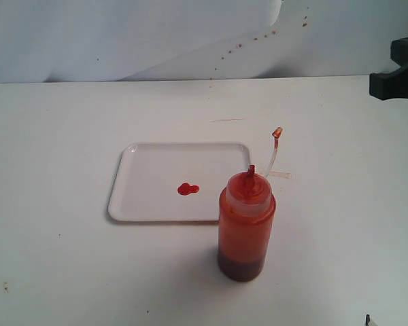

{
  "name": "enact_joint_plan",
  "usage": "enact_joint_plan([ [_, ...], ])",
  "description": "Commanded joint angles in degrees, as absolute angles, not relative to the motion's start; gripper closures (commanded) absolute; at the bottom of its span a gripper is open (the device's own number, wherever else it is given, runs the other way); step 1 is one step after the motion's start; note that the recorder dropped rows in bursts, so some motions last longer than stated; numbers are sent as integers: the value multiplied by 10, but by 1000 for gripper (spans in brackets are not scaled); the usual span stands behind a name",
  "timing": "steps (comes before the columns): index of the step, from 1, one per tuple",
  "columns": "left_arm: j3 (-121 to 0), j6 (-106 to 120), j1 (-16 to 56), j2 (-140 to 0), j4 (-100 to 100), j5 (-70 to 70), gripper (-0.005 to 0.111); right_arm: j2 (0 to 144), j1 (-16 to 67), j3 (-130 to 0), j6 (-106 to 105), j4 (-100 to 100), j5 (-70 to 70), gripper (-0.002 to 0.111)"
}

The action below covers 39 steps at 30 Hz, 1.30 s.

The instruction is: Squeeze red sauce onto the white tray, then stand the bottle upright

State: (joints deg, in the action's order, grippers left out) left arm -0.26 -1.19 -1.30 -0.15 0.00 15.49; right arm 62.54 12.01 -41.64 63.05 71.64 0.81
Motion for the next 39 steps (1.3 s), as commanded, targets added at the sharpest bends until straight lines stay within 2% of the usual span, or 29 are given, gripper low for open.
enact_joint_plan([
  [1, 0, -13, -13, 0, -7, 162, 106, 623, 120, -418, 630, 715, 5, 108],
  [32, 0, -12, -13, 0, -7, 162, 106, 621, 120, -418, 630, 715, 4, 108],
  [39, 0, -12, -13, 0, -7, 162, 106, 524, 120, -418, 630, 715, 7, 108],
])
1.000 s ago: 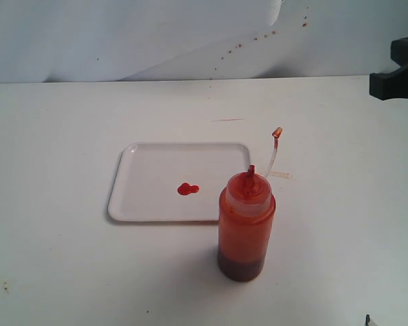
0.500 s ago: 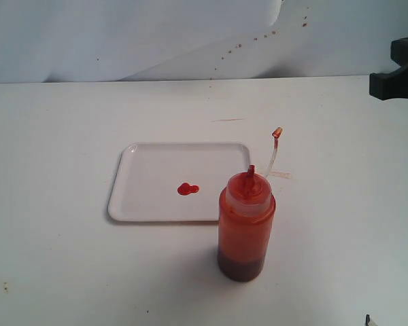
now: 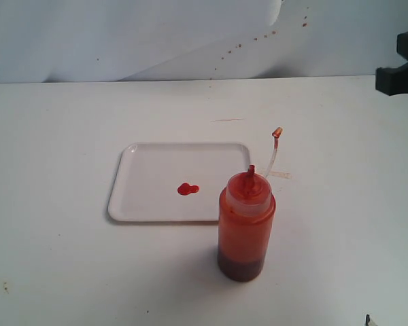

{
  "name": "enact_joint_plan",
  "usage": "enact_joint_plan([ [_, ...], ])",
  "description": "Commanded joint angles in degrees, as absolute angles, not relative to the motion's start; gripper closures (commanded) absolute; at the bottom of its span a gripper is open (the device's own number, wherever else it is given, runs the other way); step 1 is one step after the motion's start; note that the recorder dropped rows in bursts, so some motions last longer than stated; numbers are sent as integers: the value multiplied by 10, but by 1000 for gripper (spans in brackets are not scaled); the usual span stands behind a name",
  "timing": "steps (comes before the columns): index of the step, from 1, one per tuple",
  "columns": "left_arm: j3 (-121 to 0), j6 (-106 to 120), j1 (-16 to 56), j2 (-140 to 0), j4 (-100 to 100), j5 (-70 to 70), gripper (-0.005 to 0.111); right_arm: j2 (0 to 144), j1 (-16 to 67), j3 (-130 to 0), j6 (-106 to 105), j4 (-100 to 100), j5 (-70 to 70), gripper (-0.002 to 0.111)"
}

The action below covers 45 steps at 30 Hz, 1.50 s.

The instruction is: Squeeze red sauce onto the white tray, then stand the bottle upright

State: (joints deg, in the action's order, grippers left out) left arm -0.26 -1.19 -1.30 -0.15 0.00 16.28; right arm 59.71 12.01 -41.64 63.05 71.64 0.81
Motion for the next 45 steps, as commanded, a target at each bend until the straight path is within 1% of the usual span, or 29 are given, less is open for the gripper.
enact_joint_plan([
  [1, 0, -12, -13, 0, -7, 162, 106, 503, 120, -418, 630, 715, 7, 108],
  [13, 0, -12, -13, 0, -7, 162, 106, 191, 120, -418, 630, 715, 7, 108],
  [15, 0, -12, -13, 0, -7, 162, 106, 104, 120, -418, 630, 715, 7, 108],
  [20, 0, -12, -13, 0, -7, 162, 106, 7, 118, -418, 630, 715, 7, 108],
  [27, 0, -12, -13, 0, -7, 162, 106, 0, 46, -421, 630, 715, 7, 108],
  [45, 0, -12, -13, 0, -7, 162, 106, 0, 46, -421, 630, 714, 3, 108],
])
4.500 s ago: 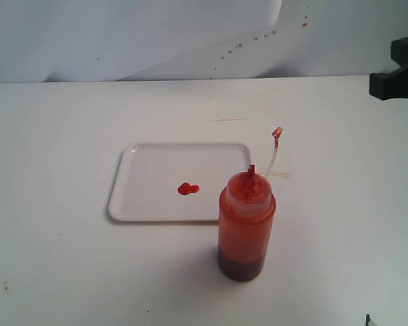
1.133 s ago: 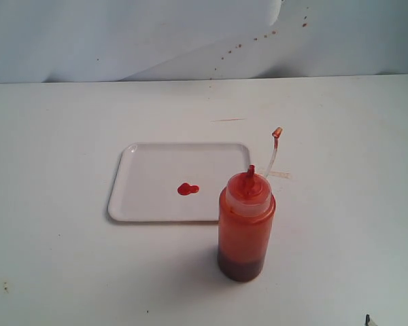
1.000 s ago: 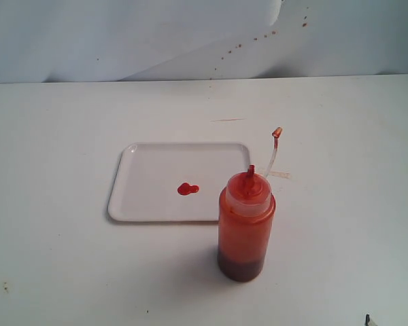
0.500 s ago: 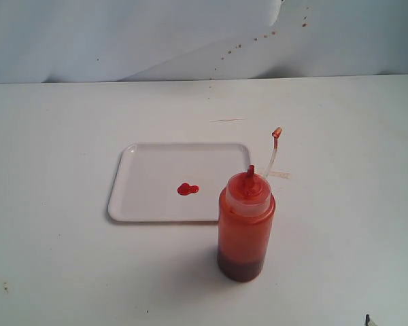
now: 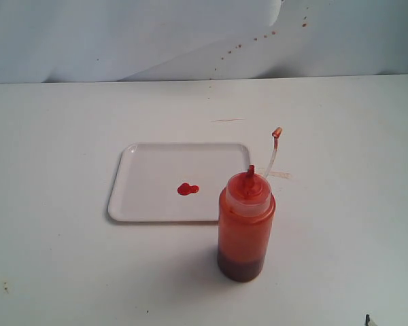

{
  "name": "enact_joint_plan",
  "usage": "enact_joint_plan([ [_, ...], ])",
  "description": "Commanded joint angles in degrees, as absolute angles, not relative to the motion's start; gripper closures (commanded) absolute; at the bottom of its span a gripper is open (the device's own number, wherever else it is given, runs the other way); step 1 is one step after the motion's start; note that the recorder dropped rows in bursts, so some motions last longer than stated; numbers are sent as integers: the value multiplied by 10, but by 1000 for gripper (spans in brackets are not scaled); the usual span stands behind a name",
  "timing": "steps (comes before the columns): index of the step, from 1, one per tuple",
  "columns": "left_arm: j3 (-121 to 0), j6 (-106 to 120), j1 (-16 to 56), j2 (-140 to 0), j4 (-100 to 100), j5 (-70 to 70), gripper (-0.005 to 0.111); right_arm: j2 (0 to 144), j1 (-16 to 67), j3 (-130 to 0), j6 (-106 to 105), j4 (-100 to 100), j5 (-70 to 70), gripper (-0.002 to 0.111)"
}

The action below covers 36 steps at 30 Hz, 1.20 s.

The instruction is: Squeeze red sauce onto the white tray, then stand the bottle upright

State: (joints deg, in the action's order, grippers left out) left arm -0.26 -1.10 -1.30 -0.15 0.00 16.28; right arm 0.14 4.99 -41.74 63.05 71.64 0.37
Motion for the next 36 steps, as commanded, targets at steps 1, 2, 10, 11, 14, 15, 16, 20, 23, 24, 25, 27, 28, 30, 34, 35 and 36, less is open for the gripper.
enact_joint_plan([
  [1, 0, -12, -13, 0, -7, 162, 106, 0, 46, -421, 630, 714, 5, 108],
  [2, 0, -12, -13, 0, -7, 162, 106, 0, 46, -421, 630, 712, 9, 108],
  [10, 0, -12, -13, 0, -7, 162, 106, 0, 46, -385, 269, 280, 215, 108],
  [11, 0, -12, -13, 0, -7, 162, 106, 0, 46, -372, 182, 231, 212, 108],
  [14, 0, -12, -13, 0, -7, 162, 106, 0, 46, -343, 33, 121, 183, 108],
  [15, 0, -12, -13, 0, -7, 162, 106, 0, 46, -335, 10, 108, 174, 108],
  [16, 0, -12, -13, 0, -7, 162, 106, 0, 46, -326, -6, 100, 171, 108],
  [20, 0, -12, -13, 0, -7, 162, 106, 0, 46, -298, -11, 99, 174, 108],
  [23, 0, -12, -13, 0, -7, 162, 106, 0, 46, -289, -8, 99, 172, 108],
  [24, 0, -12, -13, 0, -7, 162, 106, 0, 46, -289, -8, 99, 174, 108],
  [25, 0, -12, -13, 0, -7, 162, 106, 0, 46, -288, -8, 99, 176, 108],
  [27, 0, -12, -13, 0, -7, 162, 106, 0, 46, -288, -8, 99, 176, 108],
  [28, 0, -12, -13, 0, -7, 162, 106, 0, 46, -288, -8, 99, 176, 108],
  [30, 0, -12, -13, 0, -7, 162, 106, 0, 46, -288, -8, 99, 176, 108],
  [34, 0, -12, -13, 0, -7, 162, 106, 0, 46, -288, -8, 99, 176, 108],
  [35, 0, -12, -13, 0, -7, 162, 106, 0, 46, -288, -8, 99, 176, 108],
  [36, 0, -12, -13, 0, -7, 162, 106, 0, 46, -288, -8, 99, 176, 108],
])
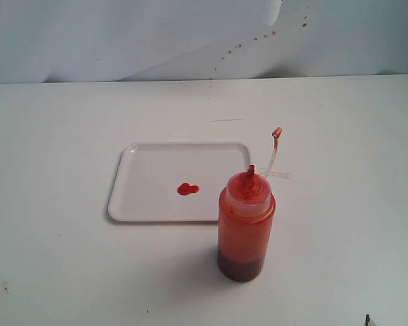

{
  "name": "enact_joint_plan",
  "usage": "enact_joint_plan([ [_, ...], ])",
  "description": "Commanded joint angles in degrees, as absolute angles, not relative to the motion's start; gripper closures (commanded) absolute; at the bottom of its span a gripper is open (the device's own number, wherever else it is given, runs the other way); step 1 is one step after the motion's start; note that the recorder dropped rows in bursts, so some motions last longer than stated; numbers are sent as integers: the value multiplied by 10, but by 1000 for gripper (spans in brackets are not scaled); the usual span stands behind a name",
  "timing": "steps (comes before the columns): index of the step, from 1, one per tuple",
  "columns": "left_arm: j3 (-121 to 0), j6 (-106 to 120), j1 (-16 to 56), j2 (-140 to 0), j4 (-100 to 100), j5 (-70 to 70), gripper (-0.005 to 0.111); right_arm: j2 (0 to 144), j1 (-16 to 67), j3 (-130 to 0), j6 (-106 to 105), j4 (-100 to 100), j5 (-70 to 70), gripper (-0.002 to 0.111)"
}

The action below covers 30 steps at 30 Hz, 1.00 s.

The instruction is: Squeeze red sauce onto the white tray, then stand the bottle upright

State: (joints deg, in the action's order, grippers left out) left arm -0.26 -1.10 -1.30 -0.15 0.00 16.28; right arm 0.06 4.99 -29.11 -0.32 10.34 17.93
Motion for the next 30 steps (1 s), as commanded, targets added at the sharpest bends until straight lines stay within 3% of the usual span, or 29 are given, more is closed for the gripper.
enact_joint_plan([
  [1, 0, -12, -13, 0, -7, 162, 106, 0, 46, -288, -8, 99, 176, 108],
  [30, 0, -12, -13, 0, -7, 162, 106, 0, 46, -233, -8, 99, 172, 108],
])
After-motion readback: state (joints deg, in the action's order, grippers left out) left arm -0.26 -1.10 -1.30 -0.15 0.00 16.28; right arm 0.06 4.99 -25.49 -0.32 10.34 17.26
